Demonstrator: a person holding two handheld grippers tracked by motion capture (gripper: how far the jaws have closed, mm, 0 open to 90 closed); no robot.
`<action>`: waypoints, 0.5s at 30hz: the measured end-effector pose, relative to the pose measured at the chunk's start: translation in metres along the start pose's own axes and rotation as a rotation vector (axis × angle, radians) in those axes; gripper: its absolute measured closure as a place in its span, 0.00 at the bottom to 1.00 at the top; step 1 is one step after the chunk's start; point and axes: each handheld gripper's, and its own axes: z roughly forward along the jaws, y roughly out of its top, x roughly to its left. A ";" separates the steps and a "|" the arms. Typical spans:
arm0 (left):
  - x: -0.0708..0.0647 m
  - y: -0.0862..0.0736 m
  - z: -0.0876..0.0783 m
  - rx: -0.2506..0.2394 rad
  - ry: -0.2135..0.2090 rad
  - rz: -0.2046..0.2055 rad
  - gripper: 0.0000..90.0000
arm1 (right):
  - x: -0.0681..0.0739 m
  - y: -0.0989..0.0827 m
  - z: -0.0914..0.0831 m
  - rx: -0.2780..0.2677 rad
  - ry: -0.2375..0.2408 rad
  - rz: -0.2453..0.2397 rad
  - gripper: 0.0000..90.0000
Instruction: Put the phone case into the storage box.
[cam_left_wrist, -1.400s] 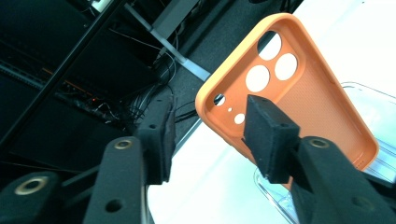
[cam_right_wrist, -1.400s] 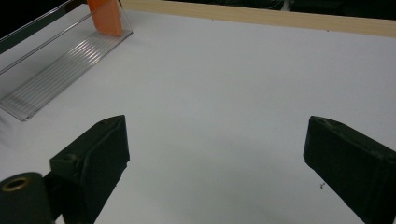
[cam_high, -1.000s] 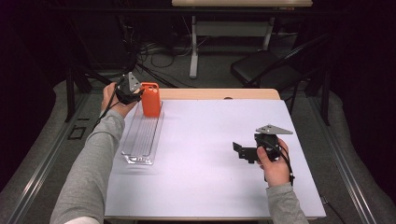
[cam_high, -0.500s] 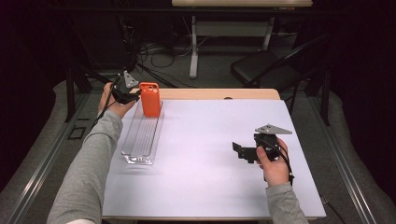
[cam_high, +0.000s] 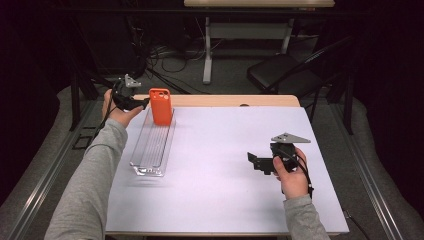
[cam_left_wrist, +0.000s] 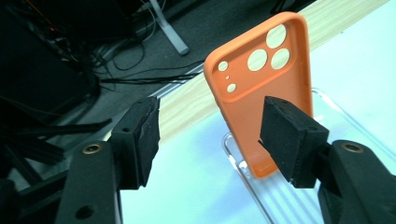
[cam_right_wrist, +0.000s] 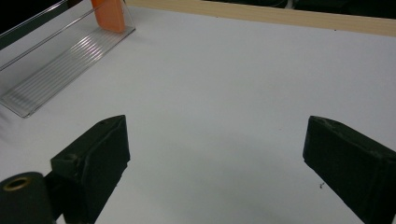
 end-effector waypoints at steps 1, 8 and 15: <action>0.001 0.000 -0.001 -0.001 -0.014 -0.017 0.41 | 0.000 0.000 0.000 0.000 -0.001 0.001 0.08; 0.010 0.002 -0.014 -0.033 -0.112 -0.132 0.36 | 0.000 0.001 0.000 -0.004 0.000 -0.003 0.08; 0.012 0.002 -0.025 -0.045 -0.165 -0.177 0.34 | 0.002 0.002 0.001 -0.001 0.004 -0.004 0.08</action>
